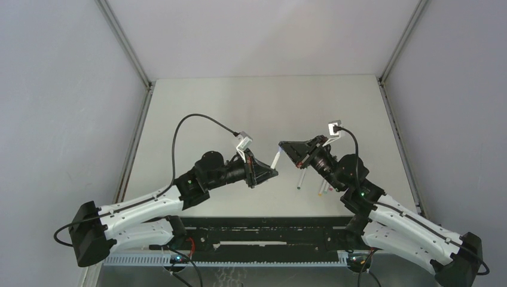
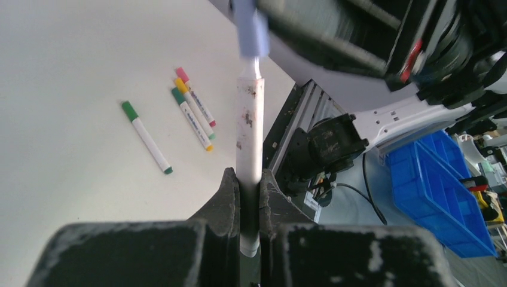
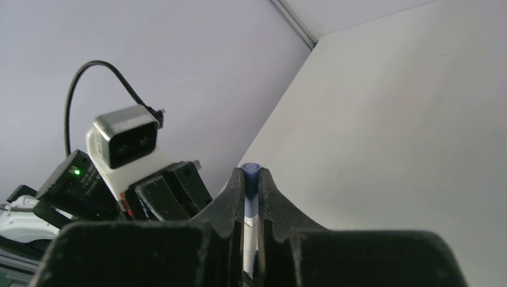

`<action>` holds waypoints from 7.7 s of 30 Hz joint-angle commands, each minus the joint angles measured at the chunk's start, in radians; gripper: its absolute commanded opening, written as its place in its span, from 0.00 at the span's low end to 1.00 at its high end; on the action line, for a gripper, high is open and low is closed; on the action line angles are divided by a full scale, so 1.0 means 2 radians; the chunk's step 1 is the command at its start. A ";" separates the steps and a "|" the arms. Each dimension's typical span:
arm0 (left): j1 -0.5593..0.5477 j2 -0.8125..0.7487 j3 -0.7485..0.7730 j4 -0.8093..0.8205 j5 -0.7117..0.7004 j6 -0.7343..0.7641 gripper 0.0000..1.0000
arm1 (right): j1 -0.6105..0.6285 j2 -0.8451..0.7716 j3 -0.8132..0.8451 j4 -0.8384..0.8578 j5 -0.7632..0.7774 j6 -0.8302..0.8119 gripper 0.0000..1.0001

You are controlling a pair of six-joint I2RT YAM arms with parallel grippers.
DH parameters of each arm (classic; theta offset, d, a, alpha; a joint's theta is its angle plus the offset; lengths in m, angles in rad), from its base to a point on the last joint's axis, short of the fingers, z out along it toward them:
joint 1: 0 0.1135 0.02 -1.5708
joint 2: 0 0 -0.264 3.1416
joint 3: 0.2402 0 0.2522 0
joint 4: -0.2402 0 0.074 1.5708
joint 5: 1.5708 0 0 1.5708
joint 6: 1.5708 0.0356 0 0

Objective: Insert the pens into the pen caps

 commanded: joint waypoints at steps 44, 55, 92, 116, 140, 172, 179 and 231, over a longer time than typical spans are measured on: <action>0.041 -0.057 -0.030 0.143 0.126 0.030 0.00 | -0.133 0.029 0.092 0.063 -0.374 -0.037 0.68; 0.041 -0.053 -0.025 0.135 0.138 0.031 0.00 | -0.124 0.061 0.106 0.092 -0.394 -0.028 0.61; 0.043 -0.058 -0.021 0.220 0.114 -0.028 0.00 | -0.059 0.070 0.090 0.018 -0.462 -0.029 0.00; 0.064 -0.078 -0.018 0.197 0.076 -0.021 0.00 | -0.029 0.083 0.080 -0.062 -0.492 -0.012 0.00; 0.090 -0.083 -0.007 0.178 0.060 -0.019 0.00 | 0.010 0.086 0.080 -0.162 -0.439 0.003 0.00; 0.119 -0.064 -0.003 0.208 0.108 -0.060 0.00 | 0.038 0.059 0.051 -0.138 -0.506 -0.011 0.00; 0.121 -0.052 0.001 0.219 0.102 -0.063 0.00 | 0.066 0.080 0.042 -0.131 -0.465 -0.014 0.00; 0.427 -0.203 -0.183 -0.064 -0.390 0.146 1.00 | -0.376 0.210 0.014 -0.244 -0.134 -0.183 0.69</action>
